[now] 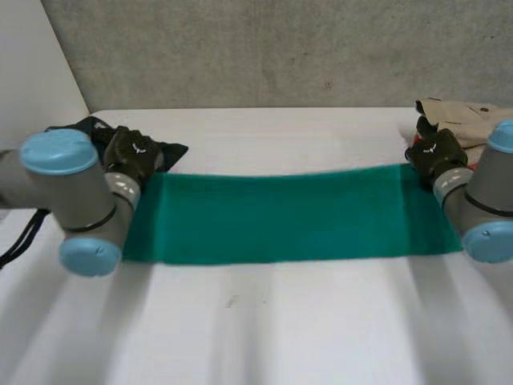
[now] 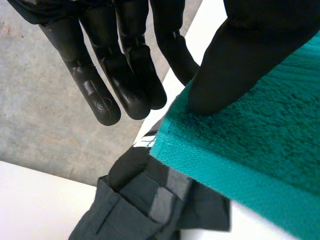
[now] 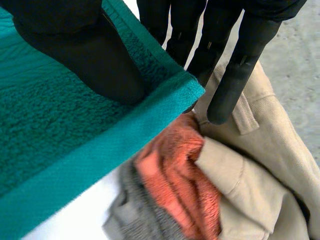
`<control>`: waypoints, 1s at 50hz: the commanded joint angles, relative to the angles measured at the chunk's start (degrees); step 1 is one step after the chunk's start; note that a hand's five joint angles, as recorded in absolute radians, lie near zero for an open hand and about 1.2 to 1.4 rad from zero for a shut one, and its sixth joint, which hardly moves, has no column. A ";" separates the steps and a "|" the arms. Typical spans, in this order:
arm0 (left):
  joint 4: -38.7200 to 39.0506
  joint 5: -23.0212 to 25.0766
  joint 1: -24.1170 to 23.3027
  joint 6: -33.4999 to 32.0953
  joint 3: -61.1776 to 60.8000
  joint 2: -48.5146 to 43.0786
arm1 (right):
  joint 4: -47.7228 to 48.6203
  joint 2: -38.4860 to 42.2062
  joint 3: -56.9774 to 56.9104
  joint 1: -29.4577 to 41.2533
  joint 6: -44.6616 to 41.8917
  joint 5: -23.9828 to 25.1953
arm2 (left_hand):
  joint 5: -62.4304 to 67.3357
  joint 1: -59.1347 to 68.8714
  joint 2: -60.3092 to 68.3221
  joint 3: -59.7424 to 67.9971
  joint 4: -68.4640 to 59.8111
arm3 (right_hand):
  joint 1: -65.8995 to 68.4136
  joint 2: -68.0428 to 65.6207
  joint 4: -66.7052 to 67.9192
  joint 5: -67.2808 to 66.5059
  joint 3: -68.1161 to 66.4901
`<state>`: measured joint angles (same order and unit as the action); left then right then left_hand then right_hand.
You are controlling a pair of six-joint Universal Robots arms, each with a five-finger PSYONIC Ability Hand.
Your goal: Fold the laundry.
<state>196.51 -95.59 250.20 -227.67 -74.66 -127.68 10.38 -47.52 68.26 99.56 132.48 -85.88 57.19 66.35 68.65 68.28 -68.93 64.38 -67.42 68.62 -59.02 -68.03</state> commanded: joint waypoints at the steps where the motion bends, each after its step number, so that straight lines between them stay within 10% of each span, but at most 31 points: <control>1: 0.01 -0.65 -0.59 -0.58 10.76 -8.81 | 2.45 8.31 -9.28 0.20 -0.56 -1.04 | 12.81 13.65 11.35 11.72 -11.07 | 15.62 -12.58 11.38 -10.98 -11.97; 4: 0.37 -0.82 -1.82 -0.06 13.57 -10.92 | 2.54 11.21 -13.06 0.81 -0.64 -1.39 | 6.83 7.68 5.37 5.75 -5.10 | -10.39 13.43 -14.63 15.03 14.03; 6: 0.46 -0.82 -2.69 -0.23 14.80 -11.54 | 2.45 11.83 -14.29 1.43 -0.56 -2.26 | -48.03 -47.18 -49.49 -49.12 49.77 | -54.38 57.42 -58.62 59.02 58.03; 23: 0.72 -0.38 -5.07 3.71 -0.82 4.35 | -9.65 -9.95 7.22 -0.75 10.78 6.77 | -57.15 -56.30 -58.61 -58.23 58.88 | -48.11 51.15 -52.35 52.75 51.76; 45: 5.90 3.84 -4.54 14.01 -16.13 13.86 | -8.80 -9.79 18.93 -11.66 11.31 15.40 | -56.64 -55.79 -58.10 -57.73 58.38 | -24.53 27.58 -28.78 29.17 28.18; 48: 5.91 3.84 -4.46 14.09 -16.22 13.86 | -7.84 -8.73 18.40 -11.93 11.31 15.22 | -56.48 -55.63 -57.94 -57.56 58.21 | 15.49 -12.44 11.24 -10.85 -11.84; 50: 5.91 3.84 -4.46 14.09 -16.39 13.86 | -6.35 -9.17 19.01 -12.97 11.23 14.87 | -56.48 -55.63 -57.94 -57.56 58.21 | 15.62 -12.58 11.38 -10.98 -11.97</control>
<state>202.24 -91.66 245.68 -213.48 -90.96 -113.60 1.22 -57.03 87.18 87.70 143.82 -70.36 2.82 10.90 11.55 11.88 -11.38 57.51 -58.01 57.41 -47.32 -57.44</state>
